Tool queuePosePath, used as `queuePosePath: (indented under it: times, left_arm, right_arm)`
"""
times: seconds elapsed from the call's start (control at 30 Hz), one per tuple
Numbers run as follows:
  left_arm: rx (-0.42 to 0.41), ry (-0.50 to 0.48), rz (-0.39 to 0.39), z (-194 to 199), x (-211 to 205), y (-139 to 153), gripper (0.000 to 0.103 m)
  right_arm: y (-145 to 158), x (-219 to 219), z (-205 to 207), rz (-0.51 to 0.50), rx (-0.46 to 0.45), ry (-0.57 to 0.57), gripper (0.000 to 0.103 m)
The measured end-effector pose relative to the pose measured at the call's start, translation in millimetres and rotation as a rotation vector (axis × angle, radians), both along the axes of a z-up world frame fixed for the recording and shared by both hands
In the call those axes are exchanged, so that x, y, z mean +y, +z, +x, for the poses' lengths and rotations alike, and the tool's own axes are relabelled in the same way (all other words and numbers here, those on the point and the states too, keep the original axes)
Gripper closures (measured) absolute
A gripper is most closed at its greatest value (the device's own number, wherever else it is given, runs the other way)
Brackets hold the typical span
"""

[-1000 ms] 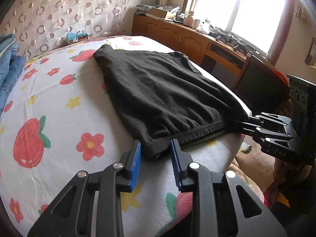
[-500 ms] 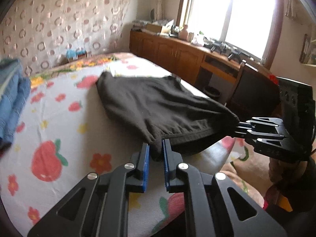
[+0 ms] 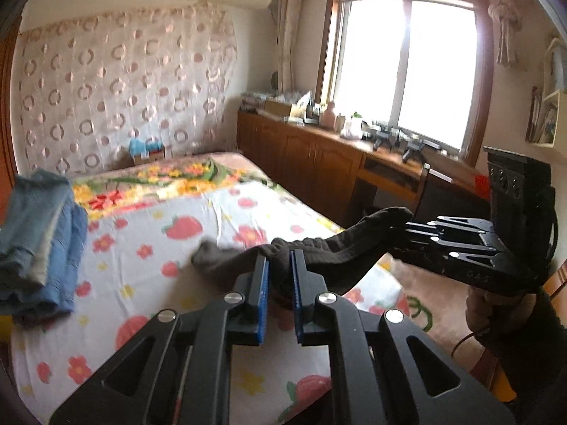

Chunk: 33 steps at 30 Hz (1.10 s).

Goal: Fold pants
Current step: 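Close both grippers on the black sweatpants edge and lift it up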

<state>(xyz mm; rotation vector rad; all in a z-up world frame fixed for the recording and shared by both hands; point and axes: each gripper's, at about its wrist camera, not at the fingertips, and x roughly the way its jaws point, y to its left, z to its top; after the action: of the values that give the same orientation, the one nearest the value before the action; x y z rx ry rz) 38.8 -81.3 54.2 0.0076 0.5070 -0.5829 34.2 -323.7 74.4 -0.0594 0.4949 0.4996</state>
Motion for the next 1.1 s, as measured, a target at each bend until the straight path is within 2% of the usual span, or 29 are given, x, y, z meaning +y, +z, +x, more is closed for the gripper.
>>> queuePosePath:
  times: [0.3, 0.53, 0.67, 0.77, 0.9, 1.03, 1.1]
  left_arm:
    - [-0.137, 0.035, -0.036, -21.0, 27.9, 59.6, 0.095]
    - [-0.173, 0.078, -0.026, -13.0, 45.1, 71.9, 0.095]
    - [-0.152, 0.112, -0.001, 15.6, 52.1, 60.3, 0.095]
    - [-0.137, 0.144, 0.014, 52.2, 58.5, 51.8, 0.095]
    - [-0.13, 0.192, -0.003, 102.7, 66.0, 62.4, 0.095]
    - [-0.177, 0.225, 0.014, 117.3, 66.9, 81.8, 0.095]
    - [-0.172, 0.231, 0.026, 118.0, 69.2, 77.4, 0.095]
  right_arm:
    - [61.9, 22.6, -11.6, 0.017, -0.137, 0.076, 0.096]
    - [83.2, 42.1, -6.8, 0.0, -0.188, 0.116, 0.096]
    - [76.3, 56.6, 27.1, -0.022, -0.157, 0.132, 0.096]
    - [70.1, 68.5, 69.4, -0.049, -0.136, 0.125, 0.096]
    - [78.4, 81.0, 124.8, -0.058, -0.136, 0.094, 0.096]
    - [99.1, 85.2, 150.6, -0.015, -0.158, 0.101, 0.096]
    - [98.4, 88.6, 160.8, -0.007, -0.147, 0.113, 0.096]
